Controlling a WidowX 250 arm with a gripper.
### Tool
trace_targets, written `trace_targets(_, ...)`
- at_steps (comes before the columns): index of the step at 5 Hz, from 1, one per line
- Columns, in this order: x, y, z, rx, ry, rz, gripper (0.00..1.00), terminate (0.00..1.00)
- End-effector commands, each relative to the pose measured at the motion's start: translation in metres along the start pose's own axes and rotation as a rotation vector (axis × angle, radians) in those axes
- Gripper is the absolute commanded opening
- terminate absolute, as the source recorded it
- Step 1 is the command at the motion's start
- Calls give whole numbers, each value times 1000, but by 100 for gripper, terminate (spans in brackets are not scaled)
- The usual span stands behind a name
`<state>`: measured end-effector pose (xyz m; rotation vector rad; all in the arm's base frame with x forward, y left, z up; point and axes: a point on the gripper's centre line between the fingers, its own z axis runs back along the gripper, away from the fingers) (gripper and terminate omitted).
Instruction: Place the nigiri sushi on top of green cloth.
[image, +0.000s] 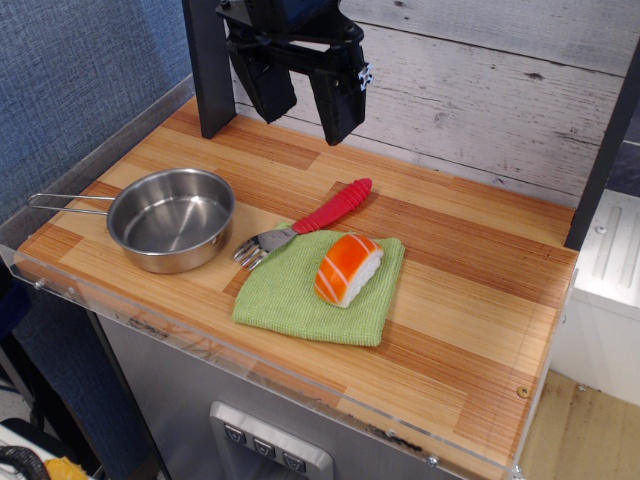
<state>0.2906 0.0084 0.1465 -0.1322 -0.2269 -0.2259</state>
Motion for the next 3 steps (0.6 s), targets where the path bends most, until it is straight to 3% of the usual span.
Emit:
trace_targets(1, -10, 5, 14, 22, -51, -1, 100, 0)
trace_targets(2, -10, 5, 14, 22, -51, -1, 100, 0)
trace_targets(3, -10, 5, 14, 22, -51, -1, 100, 100)
